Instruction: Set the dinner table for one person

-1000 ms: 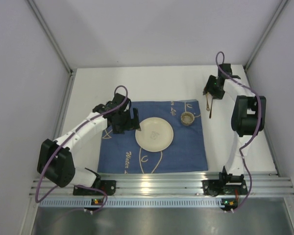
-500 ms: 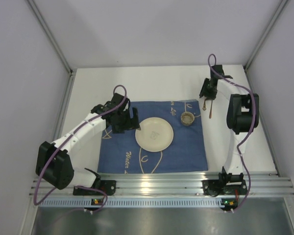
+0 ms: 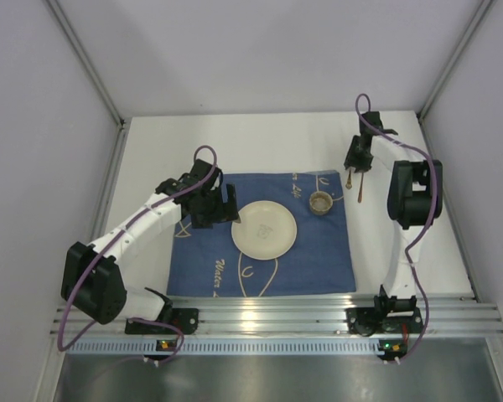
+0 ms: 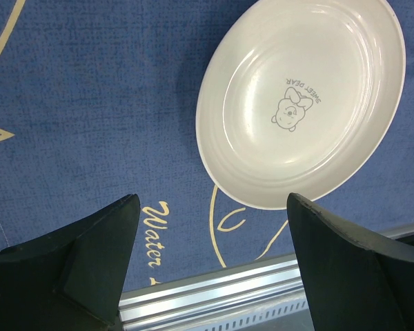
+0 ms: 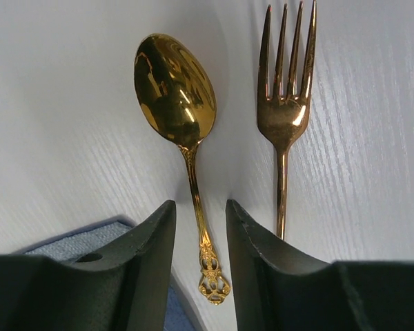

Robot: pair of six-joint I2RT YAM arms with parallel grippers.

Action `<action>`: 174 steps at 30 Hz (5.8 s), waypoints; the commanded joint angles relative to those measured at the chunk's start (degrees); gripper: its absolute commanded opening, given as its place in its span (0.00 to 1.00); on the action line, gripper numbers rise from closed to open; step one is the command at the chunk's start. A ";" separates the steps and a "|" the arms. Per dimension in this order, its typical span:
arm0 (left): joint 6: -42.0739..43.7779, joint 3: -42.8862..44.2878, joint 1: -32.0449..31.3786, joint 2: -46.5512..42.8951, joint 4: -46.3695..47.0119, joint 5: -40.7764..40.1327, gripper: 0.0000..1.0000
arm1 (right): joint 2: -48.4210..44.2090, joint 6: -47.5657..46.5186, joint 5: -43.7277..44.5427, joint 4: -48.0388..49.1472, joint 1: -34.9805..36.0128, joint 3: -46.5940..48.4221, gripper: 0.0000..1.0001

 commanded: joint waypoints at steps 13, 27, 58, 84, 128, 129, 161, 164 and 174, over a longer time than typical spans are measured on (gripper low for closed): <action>-0.05 1.17 0.06 -0.63 1.12 -0.78 0.92 | 12.25 -4.18 6.86 -15.98 4.18 15.57 0.00; 0.74 4.32 0.06 -0.54 1.47 -1.84 0.93 | -10.93 -5.85 7.84 -20.37 4.79 14.52 0.00; -11.03 -12.63 2.43 -34.11 2.10 -20.47 0.98 | -45.06 14.62 -13.72 3.79 28.52 -49.29 0.00; -11.13 -15.44 2.43 -36.40 4.10 -17.13 0.98 | -56.45 11.12 -6.69 -7.62 29.23 -43.77 0.23; -15.96 -16.94 2.34 -35.52 -4.51 -7.12 0.98 | 12.25 -1.19 2.37 -17.92 -3.56 15.48 0.21; -15.96 -16.85 2.34 -35.17 -4.50 -7.03 0.98 | 12.42 -1.45 2.64 -17.92 -3.21 15.22 0.16; 0.22 23.04 -23.31 11.32 15.35 3.00 0.93 | -40.65 11.82 -26.27 -16.51 8.04 -8.33 0.00; -1.01 25.86 -26.31 13.96 17.98 2.73 0.93 | -43.64 12.17 -27.15 -16.60 8.13 -9.74 0.00; -4.26 24.46 -28.77 14.23 22.65 3.79 0.72 | -47.78 13.04 -30.67 -17.30 8.13 -11.68 0.00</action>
